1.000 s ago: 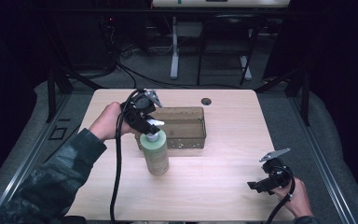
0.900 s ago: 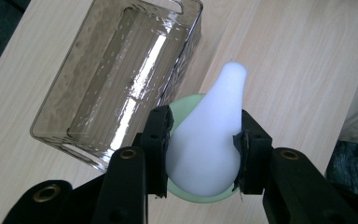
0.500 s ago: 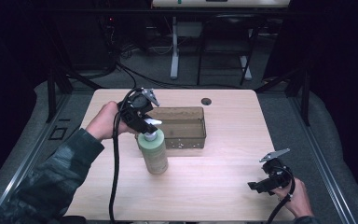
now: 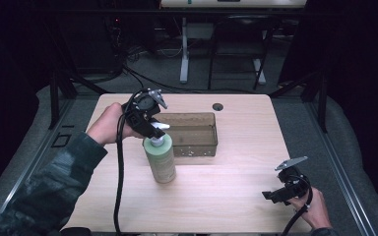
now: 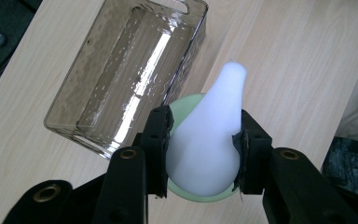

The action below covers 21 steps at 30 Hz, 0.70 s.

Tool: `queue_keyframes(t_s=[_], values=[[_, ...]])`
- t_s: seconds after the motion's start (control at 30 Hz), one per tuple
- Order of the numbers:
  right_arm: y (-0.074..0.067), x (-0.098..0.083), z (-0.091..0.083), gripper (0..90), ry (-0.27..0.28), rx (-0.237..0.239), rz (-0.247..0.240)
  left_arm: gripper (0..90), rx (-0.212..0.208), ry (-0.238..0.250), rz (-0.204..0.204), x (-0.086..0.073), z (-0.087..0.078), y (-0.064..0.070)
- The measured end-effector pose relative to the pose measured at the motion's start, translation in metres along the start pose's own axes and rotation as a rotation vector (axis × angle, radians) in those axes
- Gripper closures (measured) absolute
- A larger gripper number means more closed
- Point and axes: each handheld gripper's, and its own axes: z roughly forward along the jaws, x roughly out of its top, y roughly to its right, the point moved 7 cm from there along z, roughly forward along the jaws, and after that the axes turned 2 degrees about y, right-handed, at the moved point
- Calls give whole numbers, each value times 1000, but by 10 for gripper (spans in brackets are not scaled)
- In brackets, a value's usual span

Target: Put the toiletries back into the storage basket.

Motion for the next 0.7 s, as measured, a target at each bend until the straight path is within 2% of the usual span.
queue_keyframes(t_s=[0.4,0.7], values=[[1,0,-1,61,11,-11,-5,627,14,-7,-1,1,-15,-3],[4,-3,-1,15,-1,-19,19,627,21,-14,-2,7,-21,-7]])
